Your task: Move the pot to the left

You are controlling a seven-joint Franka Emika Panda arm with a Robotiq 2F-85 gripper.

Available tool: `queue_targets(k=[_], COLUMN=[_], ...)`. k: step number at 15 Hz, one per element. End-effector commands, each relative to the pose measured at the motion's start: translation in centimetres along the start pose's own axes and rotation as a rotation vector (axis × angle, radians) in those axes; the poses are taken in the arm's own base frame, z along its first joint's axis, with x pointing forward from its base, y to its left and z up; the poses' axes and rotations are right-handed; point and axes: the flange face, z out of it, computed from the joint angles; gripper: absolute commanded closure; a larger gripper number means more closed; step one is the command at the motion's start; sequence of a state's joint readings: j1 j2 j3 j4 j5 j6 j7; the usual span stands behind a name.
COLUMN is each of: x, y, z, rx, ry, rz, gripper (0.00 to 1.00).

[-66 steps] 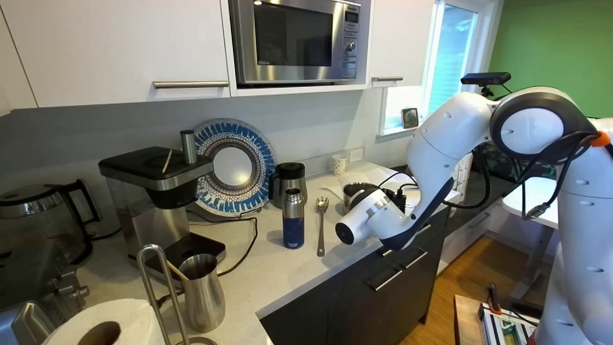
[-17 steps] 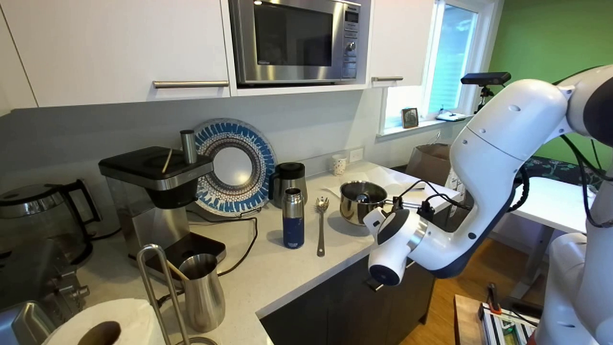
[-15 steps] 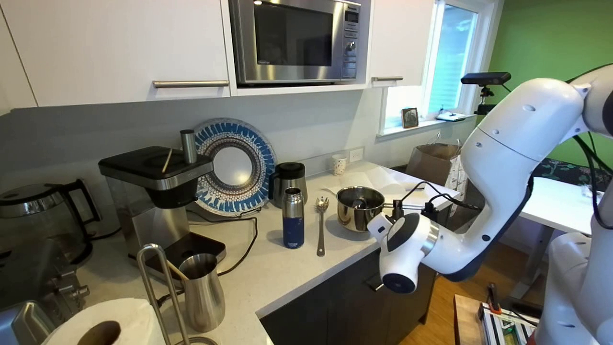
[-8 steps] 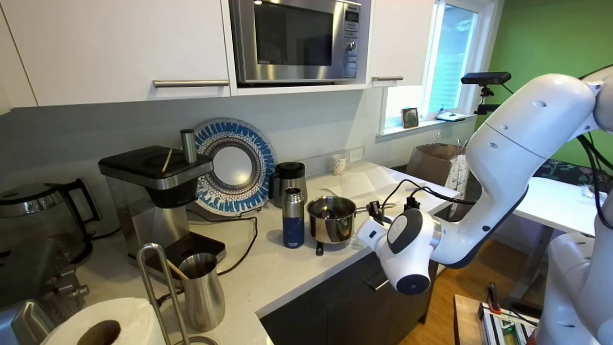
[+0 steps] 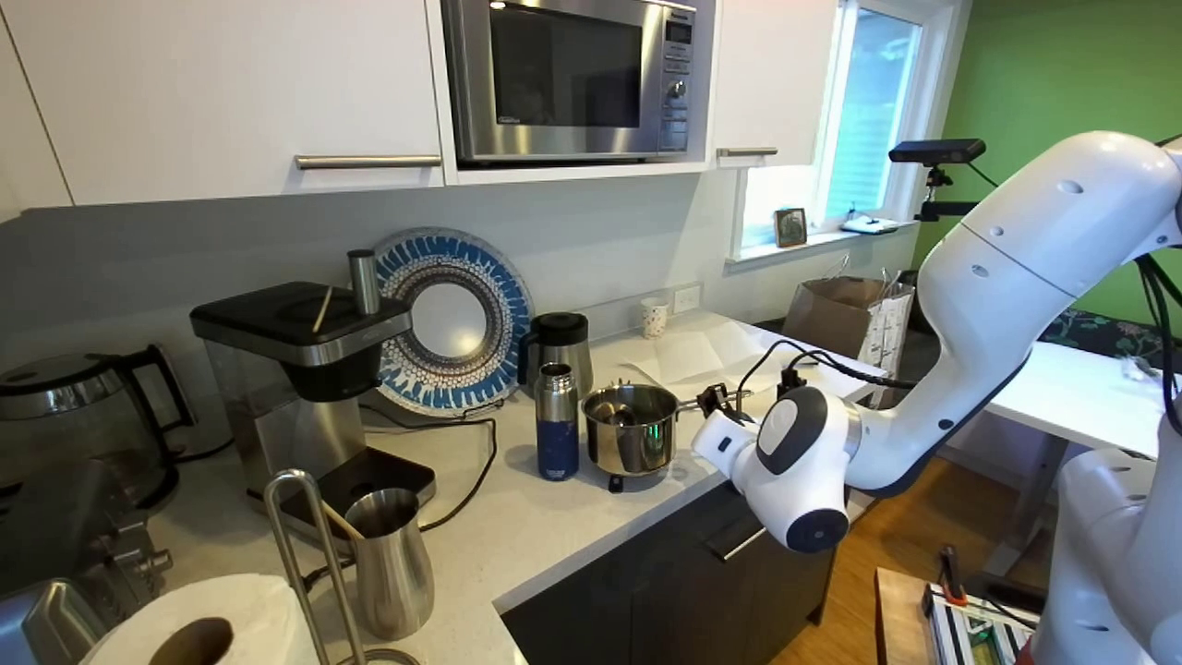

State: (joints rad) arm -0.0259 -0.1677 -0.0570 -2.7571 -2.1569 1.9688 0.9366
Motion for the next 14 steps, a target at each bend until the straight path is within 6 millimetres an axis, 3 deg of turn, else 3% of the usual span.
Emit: queue_targets(k=[1, 9, 14], x=[0.0, -1.1, -0.7], y=[0.0, -0.3, -0.1], z=[0.0, 0.8, 0.8], rx=[0.0, 0.023, -0.003], ry=[0.0, -0.097, -0.034], rz=[0.0, 0.033, 0.022], gripper=[0.94, 0.99, 0.99])
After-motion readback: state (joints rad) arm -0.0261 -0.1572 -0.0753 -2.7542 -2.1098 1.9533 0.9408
